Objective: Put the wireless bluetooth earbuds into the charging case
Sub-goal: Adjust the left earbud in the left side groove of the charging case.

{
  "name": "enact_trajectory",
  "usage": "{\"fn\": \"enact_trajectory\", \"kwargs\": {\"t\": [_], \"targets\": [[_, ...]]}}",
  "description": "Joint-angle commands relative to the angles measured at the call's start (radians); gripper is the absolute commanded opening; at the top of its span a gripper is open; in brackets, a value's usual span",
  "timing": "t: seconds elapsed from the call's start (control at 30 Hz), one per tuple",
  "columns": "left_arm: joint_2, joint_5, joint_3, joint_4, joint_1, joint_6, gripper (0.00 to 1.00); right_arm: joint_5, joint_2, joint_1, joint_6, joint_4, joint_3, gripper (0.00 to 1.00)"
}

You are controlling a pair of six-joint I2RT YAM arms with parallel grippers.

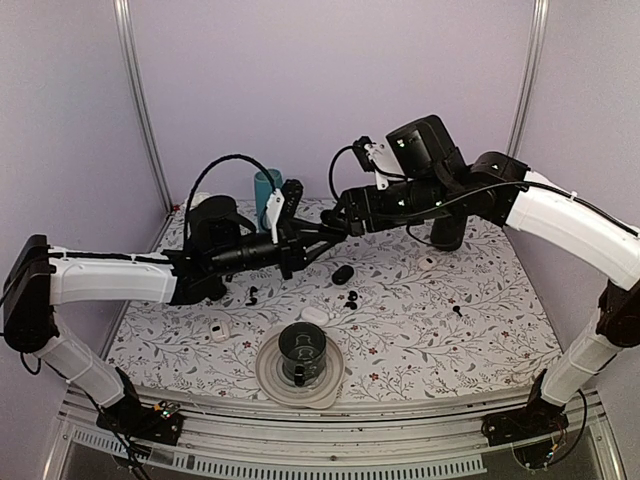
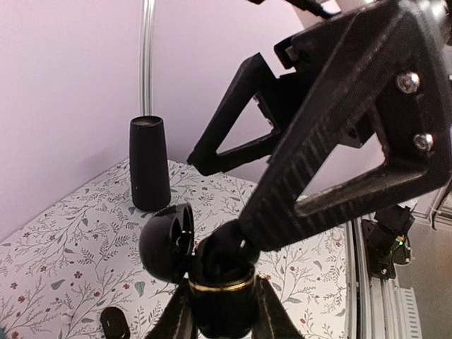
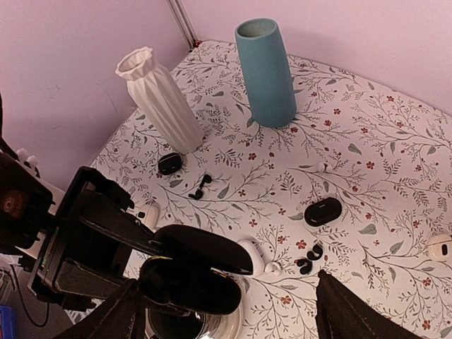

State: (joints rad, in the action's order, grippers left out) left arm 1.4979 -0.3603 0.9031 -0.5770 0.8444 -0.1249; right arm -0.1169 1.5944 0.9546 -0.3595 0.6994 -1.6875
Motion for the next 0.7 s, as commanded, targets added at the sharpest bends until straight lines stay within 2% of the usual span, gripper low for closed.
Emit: {"fn": "enact_trajectory", "kwargs": {"t": [0.0,0.23,0.53,0.67], "targets": [[-0.054,-0.106,-0.008,-0.132,-0.017,-0.041,0.0,-0.05,-0.034,-0.016,0.029,0.007,0.03,0.82],[-0.048,-0.176,0.001,-0.143,-0.029,-0.065,0.0,-0.035,-0.048,-0.016,0.052,-0.018,0.038,0.82],[-0.04,-0.15,-0.004,-0.141,-0.042,-0.084,0.0,-0.03,-0.114,-0.021,0.05,-0.077,0.089,0.84],[-0.041,-0.147,-0.007,-0.142,-0.049,-0.088,0.0,0.017,-0.161,-0.05,0.038,-0.117,0.138,0.84]]}}
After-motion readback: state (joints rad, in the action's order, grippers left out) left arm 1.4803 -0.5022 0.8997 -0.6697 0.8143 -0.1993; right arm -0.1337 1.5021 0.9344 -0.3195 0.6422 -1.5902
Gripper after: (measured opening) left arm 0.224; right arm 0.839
